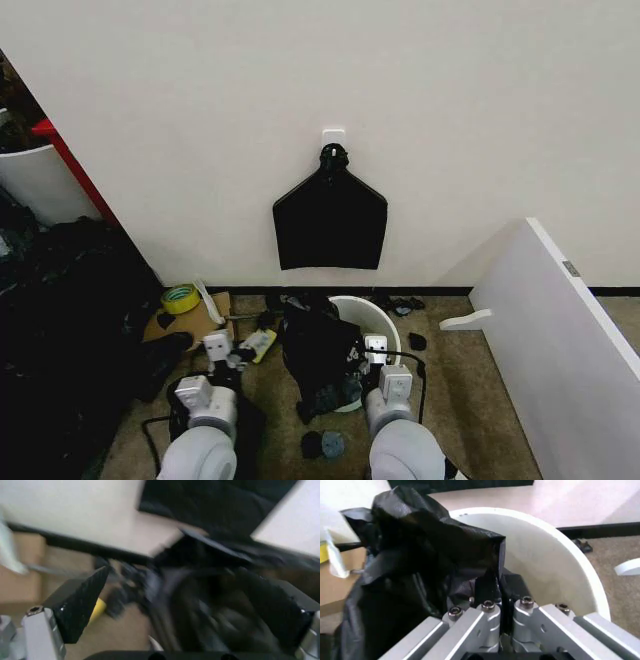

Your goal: Place the garbage bag over the trash bin.

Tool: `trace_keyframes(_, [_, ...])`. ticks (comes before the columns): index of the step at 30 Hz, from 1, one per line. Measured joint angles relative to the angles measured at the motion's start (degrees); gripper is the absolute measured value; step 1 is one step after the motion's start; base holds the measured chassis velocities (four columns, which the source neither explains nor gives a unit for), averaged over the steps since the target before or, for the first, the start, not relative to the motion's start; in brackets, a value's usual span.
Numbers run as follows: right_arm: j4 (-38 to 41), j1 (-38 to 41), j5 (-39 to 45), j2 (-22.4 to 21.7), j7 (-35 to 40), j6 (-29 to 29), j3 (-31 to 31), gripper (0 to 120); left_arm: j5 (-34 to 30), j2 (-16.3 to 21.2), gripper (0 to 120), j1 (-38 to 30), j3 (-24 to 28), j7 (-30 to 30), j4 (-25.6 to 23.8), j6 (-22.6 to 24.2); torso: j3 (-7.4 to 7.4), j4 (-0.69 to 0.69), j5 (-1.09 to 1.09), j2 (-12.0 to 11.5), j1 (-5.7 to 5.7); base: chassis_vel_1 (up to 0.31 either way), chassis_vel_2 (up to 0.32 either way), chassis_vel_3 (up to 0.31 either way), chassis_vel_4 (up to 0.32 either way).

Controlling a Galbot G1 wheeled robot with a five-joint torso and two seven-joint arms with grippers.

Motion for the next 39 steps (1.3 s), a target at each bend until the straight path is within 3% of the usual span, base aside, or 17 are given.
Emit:
trace_keyframes(5, [-1.1, 1.0, -0.3, -0.1, -0.1, 0.1, -0.3, 0, -0.8, 1.0, 100, -1.0, 3.3, -1.1, -1.0, 4.1, 0.0, 0.02, 0.01, 0.0, 0.0, 0.0, 0.0, 0.0, 0.0])
trace_keyframes(10, [-2.6, 2.0, -5.5, -0.8, -1.6, 0.6, -0.9, 0, -1.5, 1.3, 100, -3.8, 6.5, -7.9, -1.8, 12.0, 0.0, 0.02, 0.0, 0.0, 0.0, 0.0, 0.0, 0.0, 0.0])
trace_keyframes(14, [-2.7, 1.9, -7.4, -1.1, -2.3, 0.8, -1.2, 0, -2.3, 0.7, 100, -6.3, 7.4, -11.6, -0.8, 15.0, 0.0, 0.02, 0.01, 0.0, 0.0, 0.0, 0.0, 0.0, 0.0])
trace_keyframes(27, [-2.2, 0.8, -8.8, -1.1, -2.9, 0.8, -1.9, 0, -6.7, -2.8, 100, -12.8, 8.9, -15.7, 3.8, 19.6, 0.0, 0.02, 0.0, 0.0, 0.0, 0.0, 0.0, 0.0, 0.0])
trace_keyframes(33, [-2.1, 0.7, -9.0, -1.0, -3.0, 0.8, -2.1, 0, -6.7, -3.9, 86, -15.5, 10.2, -17.6, 6.4, 21.7, 0.0, 0.01, 0.01, 0.0, 0.0, 0.0, 0.0, 0.0, 0.0])
trace_keyframes(39, [-2.1, 0.4, -9.2, -0.9, -3.1, 0.8, -2.1, 0, -6.1, -4.4, 61, -17.3, 11.7, -18.9, 8.9, 23.9, 0.0, 0.02, 0.01, 0.0, 0.0, 0.0, 0.0, 0.0, 0.0])
